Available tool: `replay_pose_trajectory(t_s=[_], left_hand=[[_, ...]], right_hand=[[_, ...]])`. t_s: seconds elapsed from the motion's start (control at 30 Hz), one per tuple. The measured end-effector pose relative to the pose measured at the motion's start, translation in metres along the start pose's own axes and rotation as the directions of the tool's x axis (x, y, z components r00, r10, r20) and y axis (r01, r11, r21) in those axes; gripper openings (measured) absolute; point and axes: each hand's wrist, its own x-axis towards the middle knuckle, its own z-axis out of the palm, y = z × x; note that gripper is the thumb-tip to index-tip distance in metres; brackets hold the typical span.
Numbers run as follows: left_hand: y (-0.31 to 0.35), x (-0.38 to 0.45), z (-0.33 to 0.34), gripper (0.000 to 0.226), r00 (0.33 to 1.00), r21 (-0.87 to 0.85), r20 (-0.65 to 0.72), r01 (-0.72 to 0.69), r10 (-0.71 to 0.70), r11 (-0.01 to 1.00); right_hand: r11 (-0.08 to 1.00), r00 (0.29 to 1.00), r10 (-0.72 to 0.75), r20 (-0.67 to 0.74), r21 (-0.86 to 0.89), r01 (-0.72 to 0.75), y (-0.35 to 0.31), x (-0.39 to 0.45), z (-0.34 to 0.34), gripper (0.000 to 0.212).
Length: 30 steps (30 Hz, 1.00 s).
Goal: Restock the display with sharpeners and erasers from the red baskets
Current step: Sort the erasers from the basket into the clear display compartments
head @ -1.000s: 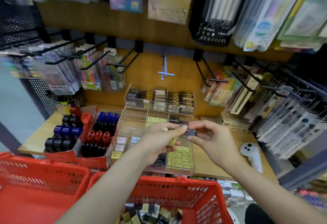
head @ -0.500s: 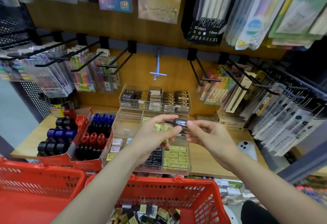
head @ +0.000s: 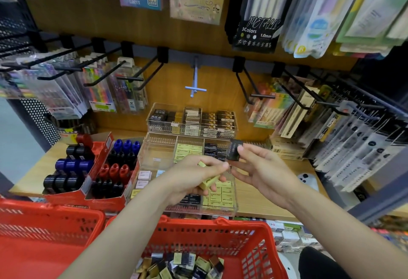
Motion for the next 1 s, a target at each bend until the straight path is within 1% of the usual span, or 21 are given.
replay_pose_trajectory(t_s=[0.07,0.13,0.17,0.23,0.27,0.3,0.33,0.4,0.5,0.57,0.63,0.73,0.77,0.83,0.9,0.97,1.0], left_hand=[[-0.001,0.003,-0.003,0.02,0.993,-0.088,-0.12,-0.008,-0.002,0.996],[-0.002,0.007,-0.009,0.019,0.977,-0.135,-0.212,-0.02,-0.009,0.991],[-0.004,0.009,-0.013,0.023,0.971,-0.147,-0.237,-0.023,-0.013,0.989],[-0.008,0.015,-0.019,0.045,0.963,-0.161,-0.269,-0.025,-0.019,0.987],[-0.009,0.017,-0.02,0.056,0.96,-0.173,-0.28,-0.024,-0.026,0.985],[-0.01,0.02,-0.022,0.064,0.957,-0.201,-0.288,-0.029,-0.031,0.979],[-0.013,0.024,-0.024,0.069,0.955,-0.238,-0.296,-0.039,-0.034,0.971],[-0.018,0.033,-0.028,0.067,0.946,-0.28,-0.321,-0.061,-0.033,0.958],[-0.027,0.044,-0.037,0.053,0.93,-0.28,-0.365,-0.067,-0.042,0.958],[-0.031,0.049,-0.043,0.047,0.923,-0.268,-0.381,-0.056,-0.053,0.962],[-0.033,0.053,-0.048,0.048,0.926,-0.309,-0.372,-0.059,-0.064,0.949],[-0.035,0.057,-0.05,0.048,0.931,-0.404,-0.357,-0.079,-0.077,0.911],[-0.036,0.057,-0.05,0.048,0.931,-0.418,-0.356,-0.08,-0.082,0.905],[-0.037,0.058,-0.049,0.049,0.932,-0.429,-0.351,-0.072,-0.092,0.9],[-0.037,0.059,-0.048,0.049,0.933,-0.434,-0.347,-0.067,-0.098,0.898],[-0.038,0.059,-0.046,0.049,0.934,-0.437,-0.345,-0.067,-0.098,0.897],[-0.038,0.059,-0.045,0.049,0.935,-0.439,-0.34,-0.067,-0.097,0.896]], right_hand=[[1.0,1.0,-0.022,-0.015,-0.017,0.022,0.001,0.002,-0.003,0.034],[0.994,0.998,-0.052,-0.041,-0.101,0.047,0.002,0.005,-0.006,0.034],[0.985,0.996,-0.061,-0.064,-0.163,0.05,0.001,0.008,-0.007,0.035],[0.931,0.985,-0.095,-0.146,-0.363,0.036,0.001,0.022,-0.012,0.032],[0.864,0.971,-0.132,-0.198,-0.503,0.015,0.0,0.031,-0.016,0.028],[0.771,0.955,-0.18,-0.236,-0.637,-0.012,-0.001,0.042,-0.02,0.023],[0.673,0.941,-0.225,-0.253,-0.739,-0.038,0.0,0.055,-0.022,0.019],[0.518,0.935,-0.272,-0.229,-0.854,-0.058,0.001,0.081,-0.022,0.016],[0.393,0.955,-0.257,-0.149,-0.919,-0.038,0.008,0.116,-0.015,0.018],[0.326,0.962,-0.243,-0.123,-0.945,-0.038,0.013,0.134,-0.009,0.02],[0.272,0.965,-0.232,-0.122,-0.961,-0.056,0.019,0.144,-0.007,0.021],[0.192,0.952,-0.278,-0.129,-0.978,-0.077,0.027,0.15,-0.009,0.023],[0.139,0.948,-0.297,-0.118,-0.987,-0.08,0.029,0.15,-0.01,0.025],[0.005,0.946,-0.32,-0.054,-0.998,-0.055,0.037,0.149,-0.012,0.034],[-0.065,0.938,-0.347,0.011,-0.998,-0.012,0.044,0.149,-0.017,0.043],[-0.137,0.923,-0.379,0.062,-0.991,0.01,0.046,0.15,-0.023,0.045],[-0.208,0.916,-0.391,0.093,-0.978,0.01,0.046,0.151,-0.025,0.043]])
